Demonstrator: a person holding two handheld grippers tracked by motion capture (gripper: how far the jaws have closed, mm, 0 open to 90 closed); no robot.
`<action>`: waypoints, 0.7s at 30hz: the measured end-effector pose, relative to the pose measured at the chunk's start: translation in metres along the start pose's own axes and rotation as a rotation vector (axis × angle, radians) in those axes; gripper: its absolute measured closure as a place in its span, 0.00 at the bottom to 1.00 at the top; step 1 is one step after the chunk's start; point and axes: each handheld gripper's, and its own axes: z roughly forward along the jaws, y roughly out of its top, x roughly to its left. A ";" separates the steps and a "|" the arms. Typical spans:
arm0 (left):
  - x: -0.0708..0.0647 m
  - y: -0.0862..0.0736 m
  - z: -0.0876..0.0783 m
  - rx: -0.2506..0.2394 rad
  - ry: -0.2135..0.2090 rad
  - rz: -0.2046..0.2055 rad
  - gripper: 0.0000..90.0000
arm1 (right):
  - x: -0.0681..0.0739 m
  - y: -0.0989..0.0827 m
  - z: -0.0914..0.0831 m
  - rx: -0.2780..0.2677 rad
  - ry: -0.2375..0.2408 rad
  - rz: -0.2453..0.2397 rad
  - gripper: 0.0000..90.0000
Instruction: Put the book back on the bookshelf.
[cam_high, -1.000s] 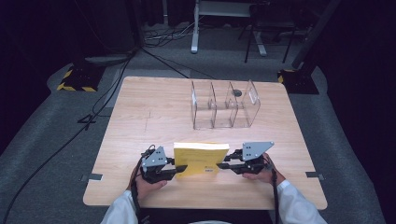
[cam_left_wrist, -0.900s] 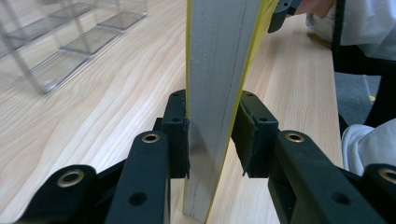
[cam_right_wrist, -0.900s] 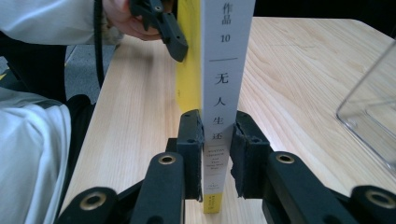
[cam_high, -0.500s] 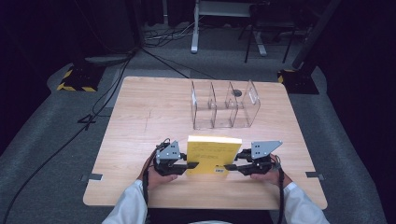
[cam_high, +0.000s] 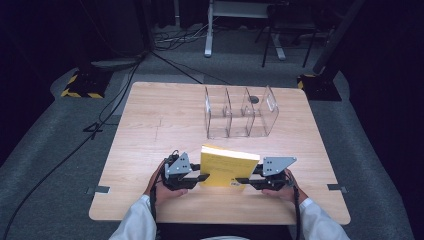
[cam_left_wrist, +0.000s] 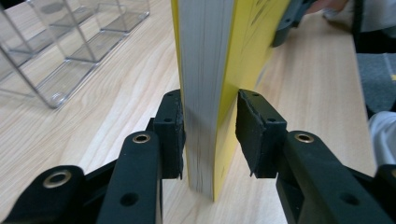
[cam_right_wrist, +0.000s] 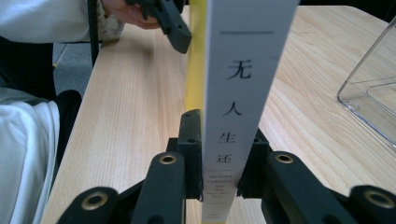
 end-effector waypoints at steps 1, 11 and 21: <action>0.001 -0.001 -0.001 -0.005 -0.007 -0.007 0.71 | 0.001 0.000 -0.001 0.002 -0.005 -0.002 0.85; 0.002 0.000 0.004 -0.009 -0.014 -0.004 0.73 | 0.005 0.002 -0.007 -0.039 0.003 0.004 0.79; 0.000 0.000 0.005 -0.012 -0.001 -0.010 0.73 | 0.006 0.003 -0.002 -0.078 -0.020 0.020 0.81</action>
